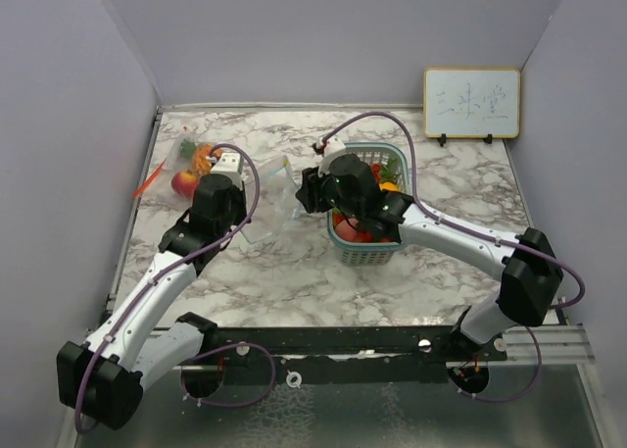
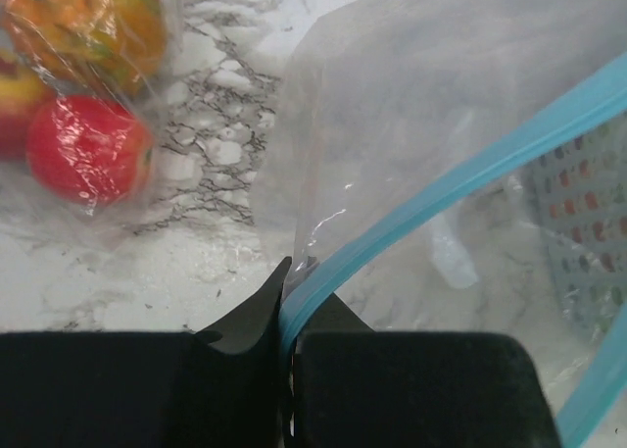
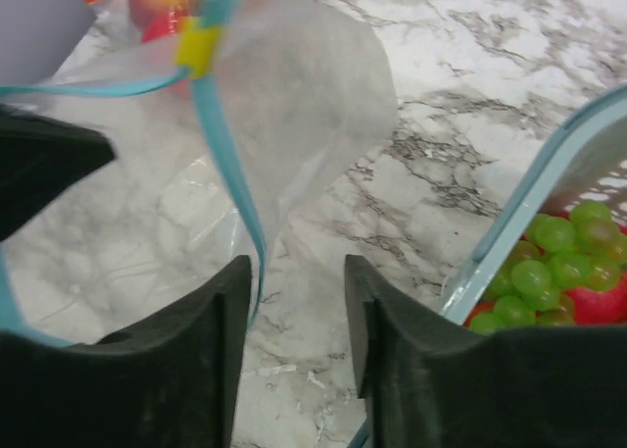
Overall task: Place the food in the zip-top bag and seal the zipper
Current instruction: Open the zipper of the food storage bag, then pick up the fake fruit from the bin, then place the fake fruit in the zipper food storage bag.
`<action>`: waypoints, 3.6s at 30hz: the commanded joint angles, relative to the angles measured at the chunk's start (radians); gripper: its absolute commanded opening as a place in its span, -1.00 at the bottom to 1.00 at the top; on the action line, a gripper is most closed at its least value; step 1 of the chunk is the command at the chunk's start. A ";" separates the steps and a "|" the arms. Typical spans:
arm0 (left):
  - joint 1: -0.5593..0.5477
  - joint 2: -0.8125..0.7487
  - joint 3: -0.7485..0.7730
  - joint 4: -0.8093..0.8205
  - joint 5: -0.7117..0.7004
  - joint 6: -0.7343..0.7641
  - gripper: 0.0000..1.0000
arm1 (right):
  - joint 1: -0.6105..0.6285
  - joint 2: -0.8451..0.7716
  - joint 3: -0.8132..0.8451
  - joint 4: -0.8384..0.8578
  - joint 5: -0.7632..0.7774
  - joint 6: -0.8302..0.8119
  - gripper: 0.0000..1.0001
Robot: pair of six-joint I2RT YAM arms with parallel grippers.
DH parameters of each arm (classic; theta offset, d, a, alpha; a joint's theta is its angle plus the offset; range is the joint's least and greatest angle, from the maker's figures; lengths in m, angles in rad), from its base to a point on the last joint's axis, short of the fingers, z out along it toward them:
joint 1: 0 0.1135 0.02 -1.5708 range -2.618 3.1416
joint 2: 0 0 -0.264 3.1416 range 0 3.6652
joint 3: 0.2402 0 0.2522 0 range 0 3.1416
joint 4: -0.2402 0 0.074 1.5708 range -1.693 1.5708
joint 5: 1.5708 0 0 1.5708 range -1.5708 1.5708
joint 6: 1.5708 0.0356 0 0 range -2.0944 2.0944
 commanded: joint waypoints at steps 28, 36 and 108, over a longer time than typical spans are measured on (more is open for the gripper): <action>0.005 0.115 -0.025 0.123 0.139 -0.072 -1.00 | -0.002 -0.530 -0.044 -0.854 0.483 0.271 0.33; 0.004 0.106 -0.024 0.123 0.136 -0.068 -1.00 | -0.004 -0.521 -0.176 -0.638 0.466 0.214 0.13; -0.006 0.043 -0.048 0.229 0.366 -0.253 -1.00 | -0.091 -0.136 -0.361 1.173 -0.305 0.499 -0.97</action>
